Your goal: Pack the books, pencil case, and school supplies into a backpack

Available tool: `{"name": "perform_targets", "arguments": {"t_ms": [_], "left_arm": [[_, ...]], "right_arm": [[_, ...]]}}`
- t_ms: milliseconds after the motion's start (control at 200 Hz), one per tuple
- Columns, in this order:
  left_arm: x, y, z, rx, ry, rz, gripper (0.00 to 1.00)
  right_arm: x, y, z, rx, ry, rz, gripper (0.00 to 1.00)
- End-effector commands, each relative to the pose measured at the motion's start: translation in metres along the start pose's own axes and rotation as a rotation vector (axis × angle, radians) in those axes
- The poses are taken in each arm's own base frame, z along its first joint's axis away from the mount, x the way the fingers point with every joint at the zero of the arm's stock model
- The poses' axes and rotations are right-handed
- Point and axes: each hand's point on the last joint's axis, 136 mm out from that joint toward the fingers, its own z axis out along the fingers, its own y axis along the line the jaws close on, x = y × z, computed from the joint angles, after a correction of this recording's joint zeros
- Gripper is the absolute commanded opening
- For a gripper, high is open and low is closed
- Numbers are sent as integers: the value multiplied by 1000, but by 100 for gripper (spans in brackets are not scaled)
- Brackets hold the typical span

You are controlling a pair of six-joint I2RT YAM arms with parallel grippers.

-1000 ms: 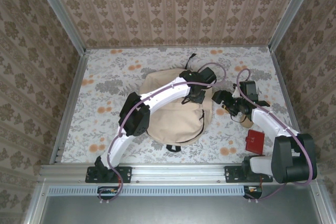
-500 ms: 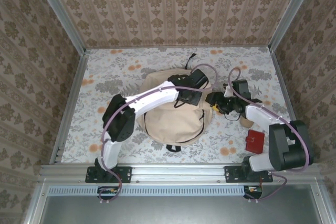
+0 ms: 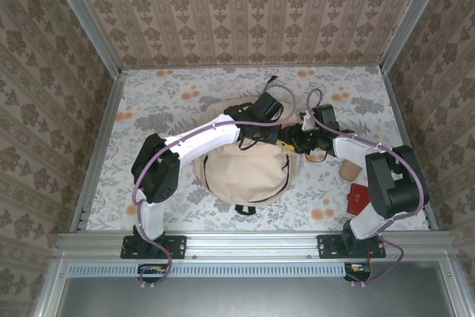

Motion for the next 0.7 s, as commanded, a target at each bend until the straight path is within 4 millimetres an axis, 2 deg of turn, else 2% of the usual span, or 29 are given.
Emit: {"name": "perform_targets", "arguments": {"t_ms": [0,190,305,500,690], "left_arm": [[-3,3,-1,1,-14,-14,0],[-1,32,-4,-143,-17,-14,0],[2,52,-9,-235,-16,-7,0],[9,78,-19,-328,-22,-29,0],[21,115,-31,-470,-24,-71,0]], "right_arm": [[-2,0,6,9,13,-9,36],[-2,-14,4,89,-3,-13,16],[-2,-20,1,121,-15,-13,9],[-1,-27,-2,162,-27,-13,3],[-1,-31,-5,190,-37,-14,1]]}}
